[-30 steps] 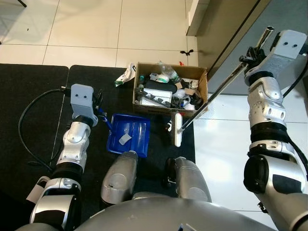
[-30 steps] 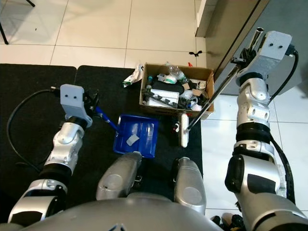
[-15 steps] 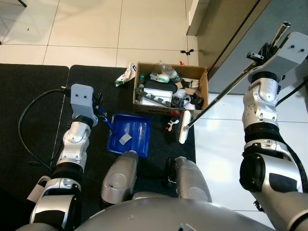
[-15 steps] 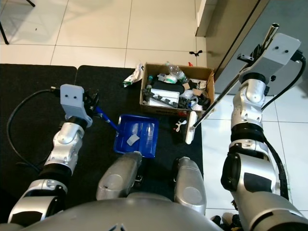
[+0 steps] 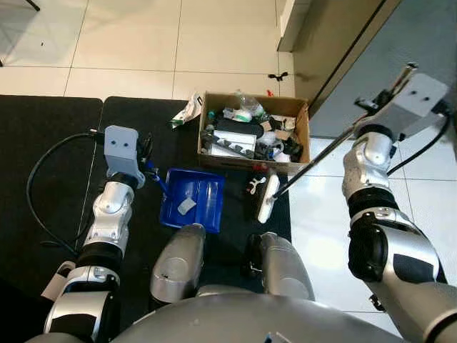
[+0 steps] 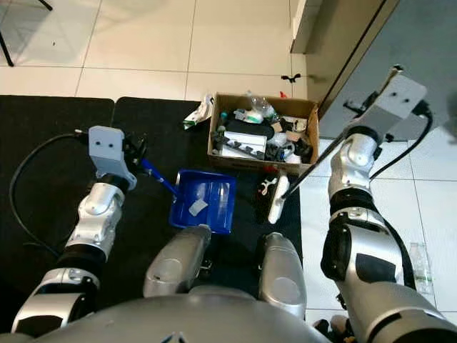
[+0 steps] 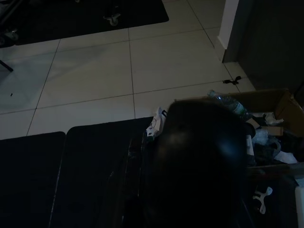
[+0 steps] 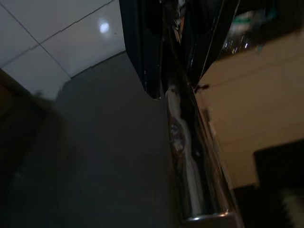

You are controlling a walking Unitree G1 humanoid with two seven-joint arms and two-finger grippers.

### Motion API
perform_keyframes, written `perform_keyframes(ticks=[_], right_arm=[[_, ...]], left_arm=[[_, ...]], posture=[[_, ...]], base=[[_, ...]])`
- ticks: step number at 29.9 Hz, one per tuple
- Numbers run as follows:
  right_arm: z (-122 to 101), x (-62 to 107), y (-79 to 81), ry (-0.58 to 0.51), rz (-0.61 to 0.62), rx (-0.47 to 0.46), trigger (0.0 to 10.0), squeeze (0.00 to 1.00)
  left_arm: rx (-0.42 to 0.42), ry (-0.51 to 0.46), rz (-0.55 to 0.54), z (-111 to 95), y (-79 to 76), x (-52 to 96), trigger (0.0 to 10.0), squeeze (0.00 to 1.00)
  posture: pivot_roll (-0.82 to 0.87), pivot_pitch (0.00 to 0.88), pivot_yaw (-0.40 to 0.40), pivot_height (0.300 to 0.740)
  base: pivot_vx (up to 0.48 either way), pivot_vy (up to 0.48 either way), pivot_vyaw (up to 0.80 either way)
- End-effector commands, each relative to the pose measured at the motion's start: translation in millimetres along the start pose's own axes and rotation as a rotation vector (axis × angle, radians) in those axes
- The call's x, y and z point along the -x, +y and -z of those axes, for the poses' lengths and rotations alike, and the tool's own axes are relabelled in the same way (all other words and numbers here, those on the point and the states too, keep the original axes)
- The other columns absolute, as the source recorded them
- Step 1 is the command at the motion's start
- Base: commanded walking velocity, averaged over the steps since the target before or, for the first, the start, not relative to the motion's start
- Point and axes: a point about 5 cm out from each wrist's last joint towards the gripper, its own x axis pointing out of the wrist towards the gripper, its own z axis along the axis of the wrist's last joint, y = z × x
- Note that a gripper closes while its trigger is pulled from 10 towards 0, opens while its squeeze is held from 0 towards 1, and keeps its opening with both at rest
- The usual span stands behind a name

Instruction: Sweep floor

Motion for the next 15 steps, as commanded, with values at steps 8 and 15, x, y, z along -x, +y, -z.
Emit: perform_keyframes(ticks=[8, 15], right_arm=[[-4, 0.5, 1.3, -0.068, -0.088, 0.166, 10.0, 0.00], [-30, -11.1, -4.5, -0.170, -0.069, 0.156, 10.0, 0.00]], left_arm=[[0.002, 0.086, 0.035, 15, -6.9, 6.6, 10.0, 0.00], [-0.019, -0.041, 0.095, -17, -9.0, 3.5, 10.0, 0.00]], posture=[[0.27, 0.053, -0.011, 0.740], [0.27, 0.037, -0.010, 0.740]], base=[[0.000, 0.000, 0.00], [0.000, 0.000, 0.00]])
